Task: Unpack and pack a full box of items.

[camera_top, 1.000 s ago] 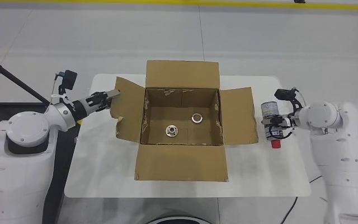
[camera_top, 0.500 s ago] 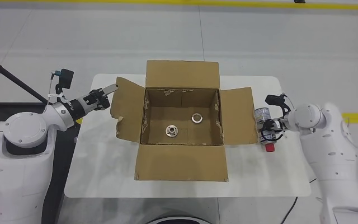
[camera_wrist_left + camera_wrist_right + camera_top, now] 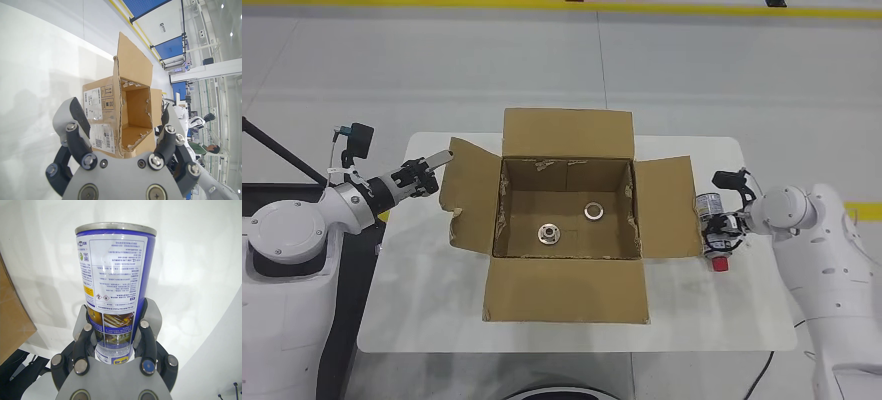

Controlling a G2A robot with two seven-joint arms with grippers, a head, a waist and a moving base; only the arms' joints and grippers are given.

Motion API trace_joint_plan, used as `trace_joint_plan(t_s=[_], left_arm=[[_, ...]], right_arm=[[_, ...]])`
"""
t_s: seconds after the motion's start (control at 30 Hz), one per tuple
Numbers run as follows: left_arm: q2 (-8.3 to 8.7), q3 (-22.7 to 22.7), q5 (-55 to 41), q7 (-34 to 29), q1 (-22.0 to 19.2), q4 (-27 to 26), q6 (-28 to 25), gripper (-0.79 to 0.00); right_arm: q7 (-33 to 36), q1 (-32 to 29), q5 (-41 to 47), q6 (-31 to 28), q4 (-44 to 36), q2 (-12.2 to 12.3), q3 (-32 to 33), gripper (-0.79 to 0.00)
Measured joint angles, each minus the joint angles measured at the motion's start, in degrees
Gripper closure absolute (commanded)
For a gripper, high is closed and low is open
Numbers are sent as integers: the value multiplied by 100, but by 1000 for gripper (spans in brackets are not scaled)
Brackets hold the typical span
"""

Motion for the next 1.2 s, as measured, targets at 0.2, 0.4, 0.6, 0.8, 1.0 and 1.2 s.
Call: trace_joint_plan(t_s=[0.2,0.4,0.6,0.8,1.0,1.2], left_arm=[[0,0,0,0,0,0,0,-785],[0,0,0,0,0,0,0,-785],[0,0,0,0,0,0,0,-785],[0,0,0,0,0,0,0,-785],[0,0,0,0,0,0,0,-785],[0,0,0,0,0,0,0,-785]], right_arm=[[13,-32,-2,54,-124,25,8,-508],[62,-69,-35,105,-324,67,57,-628],[159,-114,-120,188,-646,125,152,-708],[289,-177,-269,345,-1334,215,361,-785],[836,-330,-1015,879,-3178,322,539,-785],[1164,-252,-1247,1088,-4749,299,244,-785]])
